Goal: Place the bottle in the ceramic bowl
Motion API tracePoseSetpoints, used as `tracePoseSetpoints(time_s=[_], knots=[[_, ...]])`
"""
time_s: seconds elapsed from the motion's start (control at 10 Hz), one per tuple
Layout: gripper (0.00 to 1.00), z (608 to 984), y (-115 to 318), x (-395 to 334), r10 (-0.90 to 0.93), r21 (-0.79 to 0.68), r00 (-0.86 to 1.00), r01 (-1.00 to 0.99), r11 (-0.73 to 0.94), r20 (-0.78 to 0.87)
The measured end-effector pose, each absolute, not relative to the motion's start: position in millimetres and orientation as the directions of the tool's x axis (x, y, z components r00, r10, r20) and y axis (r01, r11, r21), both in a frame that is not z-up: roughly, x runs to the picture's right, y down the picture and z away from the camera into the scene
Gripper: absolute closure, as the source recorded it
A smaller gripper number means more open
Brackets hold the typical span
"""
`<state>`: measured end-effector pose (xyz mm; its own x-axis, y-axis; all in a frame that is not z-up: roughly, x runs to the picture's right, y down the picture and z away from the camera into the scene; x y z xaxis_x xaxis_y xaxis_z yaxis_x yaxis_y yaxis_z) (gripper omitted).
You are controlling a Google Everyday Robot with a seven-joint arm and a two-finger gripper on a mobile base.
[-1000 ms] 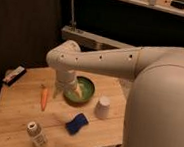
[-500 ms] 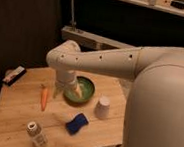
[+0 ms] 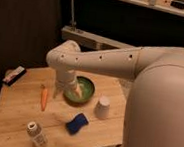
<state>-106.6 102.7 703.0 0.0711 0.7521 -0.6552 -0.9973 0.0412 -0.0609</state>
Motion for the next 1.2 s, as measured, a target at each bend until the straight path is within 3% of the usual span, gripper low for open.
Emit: tracePoseSetpoints(time_s=[0.6,1.2], knots=[[0.26,701,103,-107,0.752,-0.078,0.086,-0.996,0.046,-0.653],[0.26,648,157,-142,0.747,-0.358,0.271,-0.933,0.047,-0.608]])
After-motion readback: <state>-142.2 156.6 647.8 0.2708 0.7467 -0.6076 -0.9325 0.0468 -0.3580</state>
